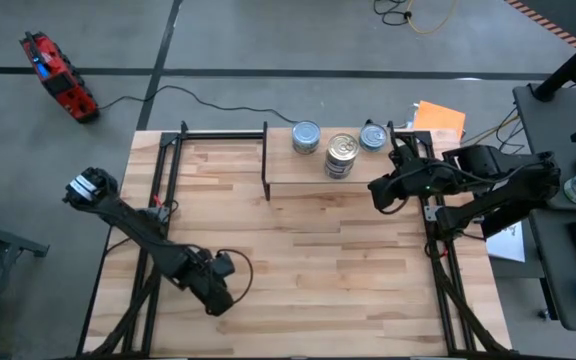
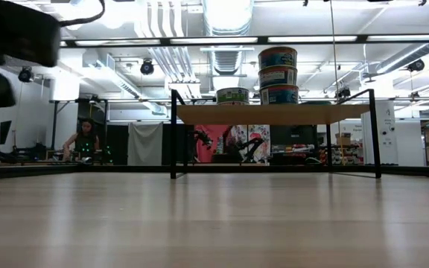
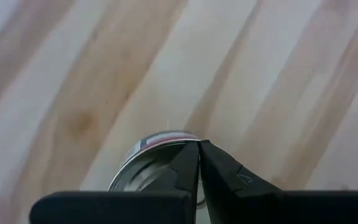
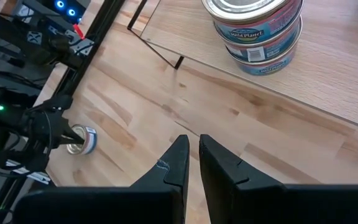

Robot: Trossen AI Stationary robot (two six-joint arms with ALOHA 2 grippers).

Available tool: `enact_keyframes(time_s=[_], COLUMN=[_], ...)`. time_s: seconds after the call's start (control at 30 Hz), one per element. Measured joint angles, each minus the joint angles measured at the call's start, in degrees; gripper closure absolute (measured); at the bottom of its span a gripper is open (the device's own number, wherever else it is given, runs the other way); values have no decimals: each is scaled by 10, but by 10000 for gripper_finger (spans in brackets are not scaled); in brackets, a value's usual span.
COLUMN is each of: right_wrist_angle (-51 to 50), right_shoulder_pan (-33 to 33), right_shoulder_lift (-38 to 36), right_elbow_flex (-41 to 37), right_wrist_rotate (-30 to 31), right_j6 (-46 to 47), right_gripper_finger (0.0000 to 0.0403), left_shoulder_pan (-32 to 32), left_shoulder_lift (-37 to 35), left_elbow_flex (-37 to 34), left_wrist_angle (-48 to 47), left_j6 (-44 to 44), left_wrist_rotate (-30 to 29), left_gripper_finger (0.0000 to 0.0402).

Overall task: Stack canned seafood by type on shelf
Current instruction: Stack the blue-pink tuna can on top of the other blue-pink tuna cans

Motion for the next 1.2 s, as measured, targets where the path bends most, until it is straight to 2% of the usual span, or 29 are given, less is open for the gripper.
enact_keyframes(time_s=[0.3, 0.47, 0.6, 0.73, 0.83, 0.93, 1.13, 1.2], right_wrist_angle=[1, 0, 1, 14, 47, 84, 104, 104], right_shoulder_pan=[0, 0, 4, 22, 45, 70, 116, 128], right_shoulder_lift=[0, 6, 24, 46, 53, 57, 57, 57], right_elbow_flex=[-2, -13, -22, -34, -52, -73, -110, -119], right_wrist_rotate=[0, 0, 0, -1, -1, -3, -4, -3], right_j6=[0, 1, 1, 9, 21, 28, 89, 106], right_gripper_finger=[374, 374, 374, 374, 374, 374, 375, 374], left_shoulder_pan=[78, 118, 126, 115, 98, 82, 50, 47], left_shoulder_lift=[0, -3, -20, -70, -126, -177, -231, -230], left_elbow_flex=[0, 32, 76, 90, 80, 65, 30, 22], left_wrist_angle=[28, 72, 79, 94, 83, 17, -108, -129], left_j6=[94, 171, 231, 267, 260, 196, 40, 17], left_wrist_rotate=[-33, -34, -34, -57, -81, -86, -69, -38], left_gripper_finger=[401, 401, 401, 401, 401, 401, 401, 401])
